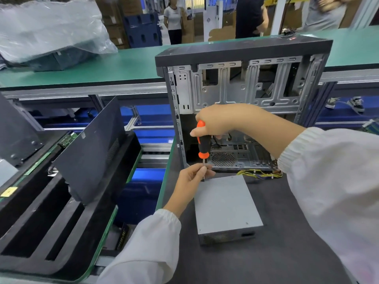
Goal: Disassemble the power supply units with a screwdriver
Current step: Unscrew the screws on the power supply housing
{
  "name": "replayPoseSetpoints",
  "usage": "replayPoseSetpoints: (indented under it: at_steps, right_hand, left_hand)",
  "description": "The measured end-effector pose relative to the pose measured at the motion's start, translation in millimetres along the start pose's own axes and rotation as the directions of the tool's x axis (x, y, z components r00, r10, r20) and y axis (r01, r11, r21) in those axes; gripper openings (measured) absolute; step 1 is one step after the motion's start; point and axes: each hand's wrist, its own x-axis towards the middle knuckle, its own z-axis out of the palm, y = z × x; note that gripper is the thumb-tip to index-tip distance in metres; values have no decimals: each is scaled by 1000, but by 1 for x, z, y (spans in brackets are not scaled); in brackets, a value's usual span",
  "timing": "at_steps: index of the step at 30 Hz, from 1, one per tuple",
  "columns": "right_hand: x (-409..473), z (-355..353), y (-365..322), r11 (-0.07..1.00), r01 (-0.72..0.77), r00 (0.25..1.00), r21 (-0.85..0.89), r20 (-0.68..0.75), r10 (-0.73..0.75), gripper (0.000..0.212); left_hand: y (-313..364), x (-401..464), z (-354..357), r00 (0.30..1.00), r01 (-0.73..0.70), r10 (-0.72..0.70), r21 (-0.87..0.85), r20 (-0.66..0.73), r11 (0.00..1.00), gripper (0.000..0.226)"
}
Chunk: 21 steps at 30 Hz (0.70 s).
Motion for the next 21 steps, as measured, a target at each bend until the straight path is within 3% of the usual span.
replayPoseSetpoints:
  at_steps: [5, 8, 10, 12, 14, 19, 21]
  right_hand:
    - [-4, -14, 12, 995, -65, 980, 81, 192, 48, 15]
    - [-8, -20, 12, 979, -69, 969, 194, 248, 19, 24]
    - [-8, -22, 8, 968, -101, 962, 229, 269, 37, 41]
    - [-7, -20, 3, 969, -177, 964, 174, 230, 135, 68]
    - [-6, -11, -3, 972, -223, 966, 75, 152, 210, 74]
    - [-2, 9, -5, 981, -51, 993, -189, -118, 29, 42]
    - [-2, 11, -5, 976, 23, 990, -218, -134, -53, 34]
  left_hand:
    - [-4, 0, 12, 996, 12, -13, -6, -91, 1000, 25]
    - [-8, 0, 12, 994, 12, -10, 12, -110, 1000, 23]
    - [-8, 1, 12, 994, 2, 1, 26, -112, 1000, 24]
    - [-9, 1, 13, 993, -6, 9, 32, -117, 999, 27]
    - [-11, 0, 14, 994, -4, 7, 30, -112, 1000, 30]
    - [-9, 0, 12, 996, -12, 12, 3, -91, 1000, 27]
    - [-6, 1, 8, 998, -25, 24, -22, -54, 999, 23]
